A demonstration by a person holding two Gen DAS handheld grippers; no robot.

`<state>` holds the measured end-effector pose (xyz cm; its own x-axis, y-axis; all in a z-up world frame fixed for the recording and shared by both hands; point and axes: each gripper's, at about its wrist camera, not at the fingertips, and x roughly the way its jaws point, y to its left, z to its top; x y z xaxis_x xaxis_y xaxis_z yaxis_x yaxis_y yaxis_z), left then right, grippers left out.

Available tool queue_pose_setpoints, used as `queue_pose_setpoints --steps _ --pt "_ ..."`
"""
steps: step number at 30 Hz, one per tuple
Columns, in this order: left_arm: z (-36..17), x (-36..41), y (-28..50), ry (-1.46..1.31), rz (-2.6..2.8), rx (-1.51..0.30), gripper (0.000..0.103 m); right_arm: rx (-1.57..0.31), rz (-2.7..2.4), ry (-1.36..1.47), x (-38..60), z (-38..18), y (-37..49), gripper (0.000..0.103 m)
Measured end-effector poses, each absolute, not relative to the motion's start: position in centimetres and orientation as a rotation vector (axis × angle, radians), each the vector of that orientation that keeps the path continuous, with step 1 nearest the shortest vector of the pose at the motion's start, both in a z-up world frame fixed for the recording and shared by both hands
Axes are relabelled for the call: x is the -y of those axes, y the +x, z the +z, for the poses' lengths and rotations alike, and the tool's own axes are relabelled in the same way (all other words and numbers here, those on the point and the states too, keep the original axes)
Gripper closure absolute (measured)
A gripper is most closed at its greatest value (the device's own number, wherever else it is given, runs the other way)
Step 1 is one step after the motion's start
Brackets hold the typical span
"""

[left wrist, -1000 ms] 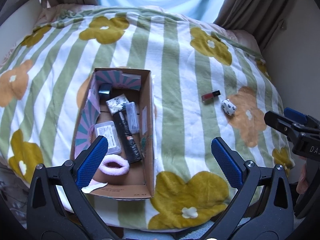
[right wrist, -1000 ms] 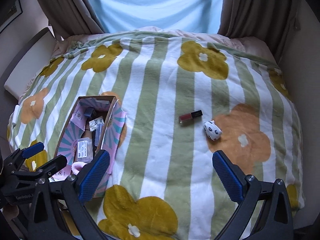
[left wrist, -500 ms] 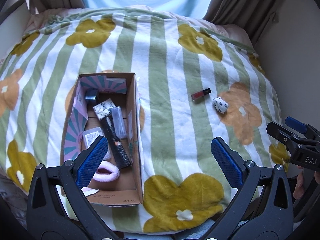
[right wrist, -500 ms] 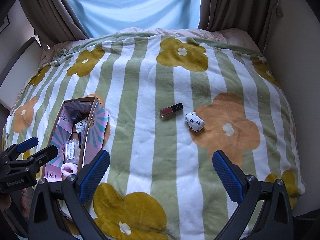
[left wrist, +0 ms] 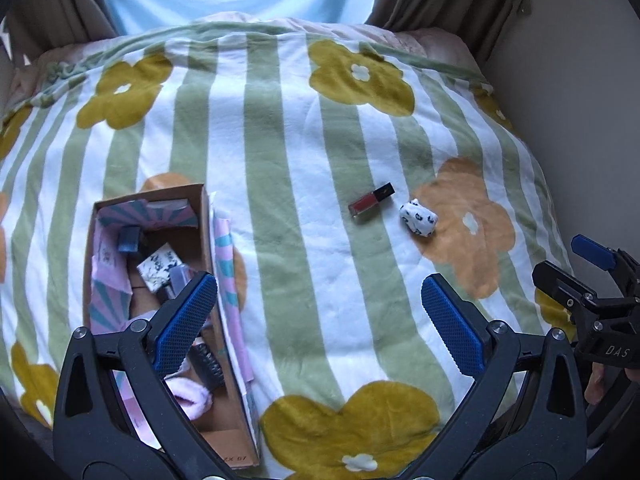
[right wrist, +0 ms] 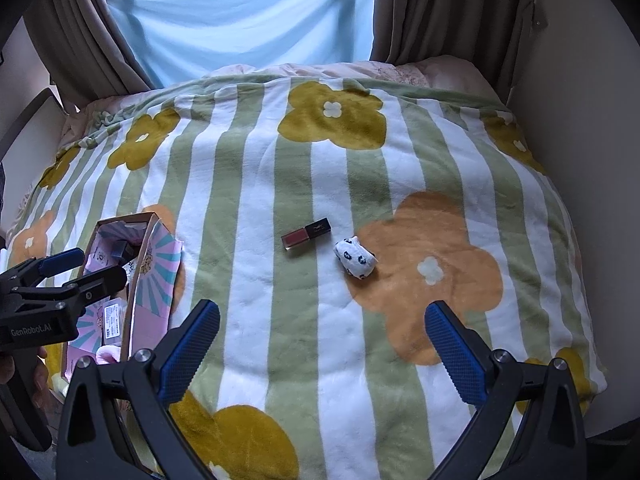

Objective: Organize objects
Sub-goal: 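Move both open tools back toward the red lipstick and panda sock, then grasp the red lipstick with the left tool while the right tool grasps the panda sock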

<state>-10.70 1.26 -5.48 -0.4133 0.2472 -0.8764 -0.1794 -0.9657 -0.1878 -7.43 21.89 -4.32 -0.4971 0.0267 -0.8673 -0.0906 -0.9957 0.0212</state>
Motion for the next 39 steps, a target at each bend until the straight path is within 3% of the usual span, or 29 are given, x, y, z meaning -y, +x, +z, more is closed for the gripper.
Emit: queue_pose_setpoints --steps 9,26,32,39 --pt "-9.4 -6.3 -15.6 -1.625 2.381 0.147 0.001 -0.042 2.683 -1.553 -24.9 -8.3 -9.6 0.001" --pt "-20.1 -14.2 -24.5 -1.915 2.307 0.381 0.002 0.289 2.889 -1.578 -28.4 -18.5 -15.2 0.001" --pt "-23.8 -15.6 -27.7 -2.001 2.296 0.471 0.003 0.392 2.944 -1.628 -28.0 -22.2 -16.5 0.008" --pt "-26.4 -16.7 -28.9 -2.066 2.318 0.500 0.005 0.461 2.976 -1.701 -27.2 -25.0 -17.6 0.024"
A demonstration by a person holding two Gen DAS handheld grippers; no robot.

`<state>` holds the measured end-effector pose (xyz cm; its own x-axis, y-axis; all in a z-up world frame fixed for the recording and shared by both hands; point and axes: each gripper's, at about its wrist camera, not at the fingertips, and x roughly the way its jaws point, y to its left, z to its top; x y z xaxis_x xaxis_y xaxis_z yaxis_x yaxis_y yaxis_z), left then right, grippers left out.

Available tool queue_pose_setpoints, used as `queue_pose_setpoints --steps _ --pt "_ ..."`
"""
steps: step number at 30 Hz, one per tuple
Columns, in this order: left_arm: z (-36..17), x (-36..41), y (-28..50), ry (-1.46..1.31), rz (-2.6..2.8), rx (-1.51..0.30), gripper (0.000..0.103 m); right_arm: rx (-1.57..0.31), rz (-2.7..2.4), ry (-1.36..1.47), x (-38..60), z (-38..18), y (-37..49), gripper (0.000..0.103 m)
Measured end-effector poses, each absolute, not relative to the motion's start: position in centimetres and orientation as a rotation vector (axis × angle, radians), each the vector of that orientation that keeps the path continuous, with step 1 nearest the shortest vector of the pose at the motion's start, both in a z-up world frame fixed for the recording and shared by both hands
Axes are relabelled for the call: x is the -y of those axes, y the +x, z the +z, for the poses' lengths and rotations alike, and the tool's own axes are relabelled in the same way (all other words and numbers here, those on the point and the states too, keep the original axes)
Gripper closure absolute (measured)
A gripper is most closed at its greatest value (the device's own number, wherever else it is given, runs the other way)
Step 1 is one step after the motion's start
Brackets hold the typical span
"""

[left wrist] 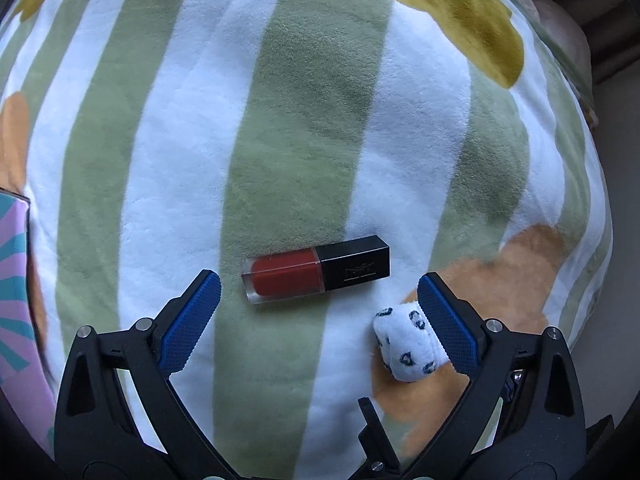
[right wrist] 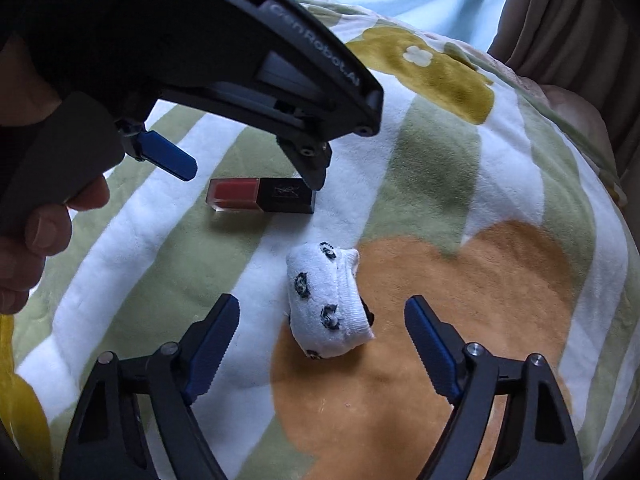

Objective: Organize objects
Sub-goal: 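Grasp the red lipstick with the left tool while the right tool grasps the panda sock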

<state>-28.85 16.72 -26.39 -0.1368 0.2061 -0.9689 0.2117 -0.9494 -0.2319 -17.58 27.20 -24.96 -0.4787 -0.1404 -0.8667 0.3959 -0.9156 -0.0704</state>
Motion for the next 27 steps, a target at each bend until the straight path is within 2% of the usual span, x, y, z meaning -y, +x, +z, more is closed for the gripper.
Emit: queue_pose_setpoints --steps 7,10,12,13,17,27 --pt "-27.8 -17.4 -29.3 2.080 -2.271 -0.498 0.016 -0.382 -2.398 1.389 -27.0 -26.6 -18.6 0.031" --pt "-28.1 -17.5 -29.6 2.082 -2.271 -0.495 0.019 -0.384 -2.378 1.401 -27.0 -27.3 -19.0 0.044" --pt "-28.1 -17.5 -29.7 2.079 -2.281 -0.497 0.019 -0.398 -2.363 1.427 -27.0 -27.7 -19.4 0.060" --pt "-28.1 -17.5 -29.7 2.081 -2.283 -0.500 0.019 -0.402 -2.363 1.435 -27.1 -27.7 -19.5 0.063" --pt "-28.1 -17.6 -29.6 2.084 -2.292 -0.494 0.020 -0.374 -2.363 1.451 -27.7 -27.5 -19.7 0.067" --pt "-25.6 -17.7 -28.8 2.052 -2.364 -0.495 0.020 -0.321 -2.397 1.488 -28.2 -25.3 -19.1 0.067"
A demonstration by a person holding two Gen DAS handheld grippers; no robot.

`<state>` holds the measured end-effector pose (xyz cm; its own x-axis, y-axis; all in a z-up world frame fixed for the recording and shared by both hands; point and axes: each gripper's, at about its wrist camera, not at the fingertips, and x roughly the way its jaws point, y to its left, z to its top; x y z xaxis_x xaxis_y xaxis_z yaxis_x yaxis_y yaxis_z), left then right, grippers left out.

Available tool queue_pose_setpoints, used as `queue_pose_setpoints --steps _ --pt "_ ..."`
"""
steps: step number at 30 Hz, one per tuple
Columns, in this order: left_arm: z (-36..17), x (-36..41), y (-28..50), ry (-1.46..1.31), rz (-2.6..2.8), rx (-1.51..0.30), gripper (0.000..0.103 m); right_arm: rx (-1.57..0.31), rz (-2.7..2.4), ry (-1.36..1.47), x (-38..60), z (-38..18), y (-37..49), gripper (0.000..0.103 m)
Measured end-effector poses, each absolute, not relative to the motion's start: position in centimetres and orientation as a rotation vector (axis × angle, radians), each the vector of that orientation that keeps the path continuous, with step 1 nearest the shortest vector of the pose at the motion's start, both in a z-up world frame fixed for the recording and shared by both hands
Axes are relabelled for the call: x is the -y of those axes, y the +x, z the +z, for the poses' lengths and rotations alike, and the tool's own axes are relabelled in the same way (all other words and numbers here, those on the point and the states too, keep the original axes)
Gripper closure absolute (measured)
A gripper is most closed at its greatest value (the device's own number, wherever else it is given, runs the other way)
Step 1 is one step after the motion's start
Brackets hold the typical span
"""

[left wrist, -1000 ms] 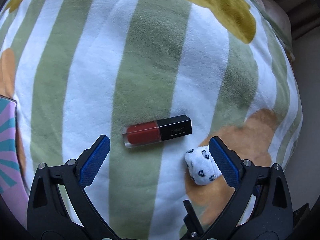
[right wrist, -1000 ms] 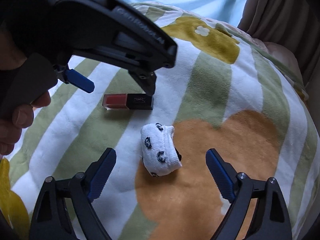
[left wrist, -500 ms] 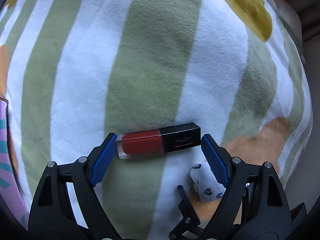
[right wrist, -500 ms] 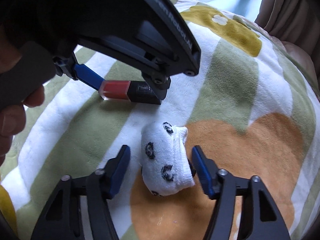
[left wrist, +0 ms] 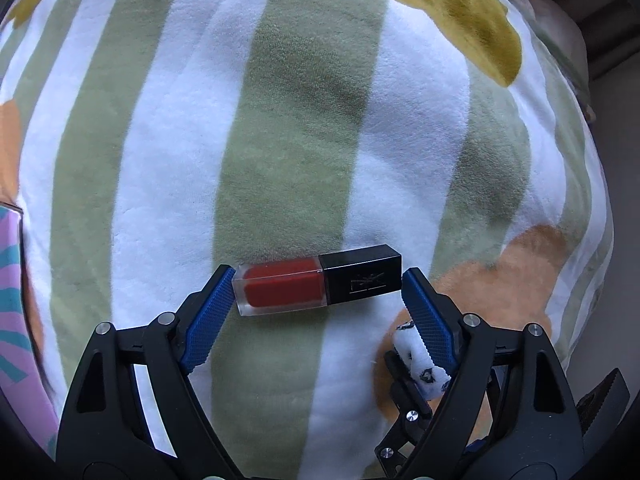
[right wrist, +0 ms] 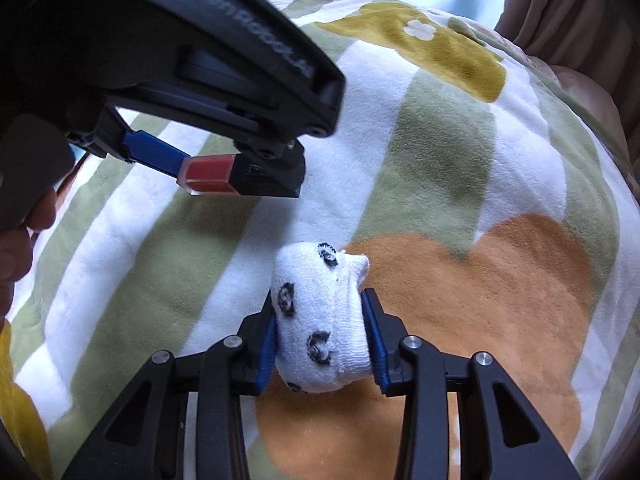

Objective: Organize objects
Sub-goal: 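Grasp the red lipstick with the left tool while the right tool grasps the panda sock, then carry the lipstick and panda sock with both tools over the cardboard box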

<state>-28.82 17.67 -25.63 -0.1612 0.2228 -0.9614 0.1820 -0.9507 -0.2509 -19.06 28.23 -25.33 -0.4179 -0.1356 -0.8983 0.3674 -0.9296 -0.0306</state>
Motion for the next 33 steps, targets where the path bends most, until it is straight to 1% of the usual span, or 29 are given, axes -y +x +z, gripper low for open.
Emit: queue_pose_setpoints --steps 7,12,16,20,26,33 --pt "-21.5 -17.0 -27.2 -1.915 2.385 0.422 0.020 -0.279 -2.464 1.478 -28.1 -21.6 -18.3 0.067" --pt "-18.5 -13.4 -24.6 -1.835 2.441 0.391 0.020 -0.239 -2.530 1.460 -27.7 -17.7 -17.3 0.067" --pt "-15.7 -12.1 -23.5 -1.769 2.479 0.355 0.020 -0.187 -2.579 1.471 -27.1 -14.7 -17.0 0.067" --pt "-13.0 -9.7 -21.0 -1.709 2.475 0.329 0.020 -0.129 -2.613 1.486 -26.1 -11.6 -15.4 0.067" --pt "-8.9 -7.6 -16.5 -1.620 2.500 0.208 0.020 -0.061 -2.651 1.519 -24.4 -7.7 -12.9 0.067" --pt "-5.7 -4.5 -11.6 -1.562 2.542 0.188 0.020 0.023 -2.690 1.563 -23.0 -5.0 -10.5 0.067"
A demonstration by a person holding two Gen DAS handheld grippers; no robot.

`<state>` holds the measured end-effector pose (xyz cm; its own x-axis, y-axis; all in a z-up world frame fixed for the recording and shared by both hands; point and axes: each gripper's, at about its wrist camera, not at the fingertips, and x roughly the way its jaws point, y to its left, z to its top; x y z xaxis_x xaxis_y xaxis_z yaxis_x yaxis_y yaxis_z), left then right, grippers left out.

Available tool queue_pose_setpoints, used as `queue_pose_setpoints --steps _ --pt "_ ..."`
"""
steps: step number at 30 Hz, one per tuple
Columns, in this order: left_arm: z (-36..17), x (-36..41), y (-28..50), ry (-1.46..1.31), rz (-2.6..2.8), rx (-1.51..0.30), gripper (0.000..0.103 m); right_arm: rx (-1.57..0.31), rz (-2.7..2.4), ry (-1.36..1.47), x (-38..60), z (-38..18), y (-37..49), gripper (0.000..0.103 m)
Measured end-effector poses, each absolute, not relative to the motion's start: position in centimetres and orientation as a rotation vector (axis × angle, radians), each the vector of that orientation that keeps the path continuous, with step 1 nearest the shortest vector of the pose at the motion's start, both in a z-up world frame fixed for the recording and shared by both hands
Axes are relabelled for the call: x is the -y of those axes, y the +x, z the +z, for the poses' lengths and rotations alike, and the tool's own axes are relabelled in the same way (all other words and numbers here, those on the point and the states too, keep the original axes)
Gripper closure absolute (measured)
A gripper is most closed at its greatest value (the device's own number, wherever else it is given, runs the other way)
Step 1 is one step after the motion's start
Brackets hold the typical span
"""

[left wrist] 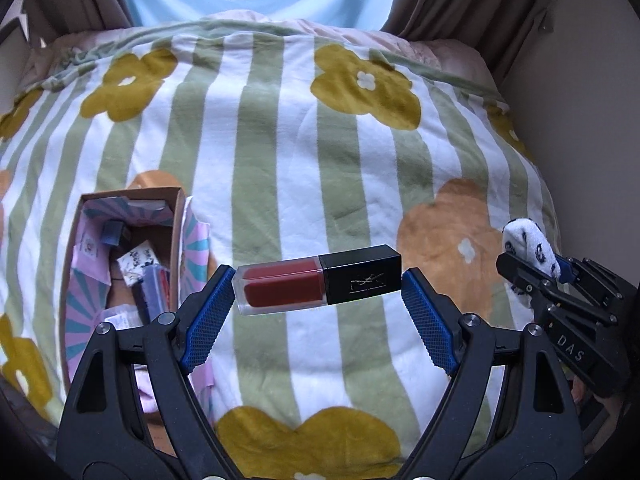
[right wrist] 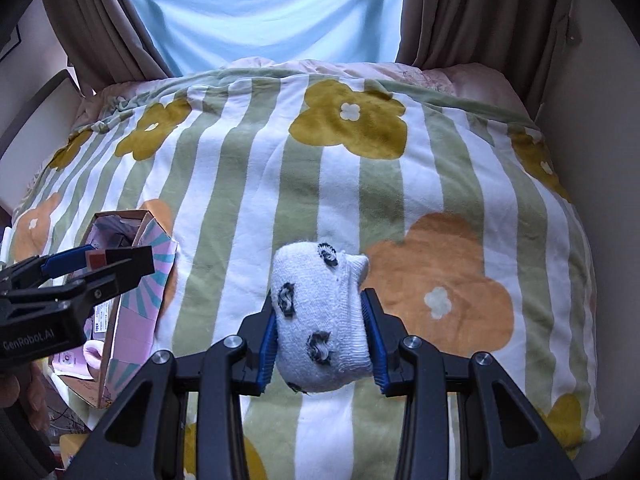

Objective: Organize objects
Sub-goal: 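Carry the lipstick and panda sock with both tools over the cardboard box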

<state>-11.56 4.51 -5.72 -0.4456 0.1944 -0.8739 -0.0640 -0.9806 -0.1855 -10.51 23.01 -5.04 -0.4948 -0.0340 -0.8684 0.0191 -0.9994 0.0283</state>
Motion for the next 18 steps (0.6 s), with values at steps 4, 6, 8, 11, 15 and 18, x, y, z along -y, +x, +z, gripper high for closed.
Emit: queue_pose_setpoints --steps 4,6,8,11,15,18 --pt "-5.3 -2.9 -9.0 -1.564 2.567 0.194 0.020 0.031 -2.691 1.584 -22.0 -4.7 -8.9 0.067" --pt "-5.3 -2.0 -7.7 -1.568 2.584 0.215 0.020 0.033 -2.683 1.595 -21.5 -4.9 -8.3 0.067" --pt "-5.4 -1.3 -6.6 -1.576 2.595 0.222 0.020 0.035 -2.681 1.600 -21.1 -5.0 -7.7 0.067" --pt "-5.9 -0.4 -5.5 -1.593 2.594 0.231 0.020 0.030 -2.686 1.593 -20.6 -4.7 -7.1 0.067" --pt "-5.8 0.7 -4.7 -1.598 2.607 0.251 0.020 0.033 -2.691 1.585 -19.9 -4.2 -6.7 0.067" --pt "-5.6 1.4 -4.4 -1.589 2.624 0.270 0.020 0.021 -2.689 1.578 -19.2 -4.0 -6.7 0.067"
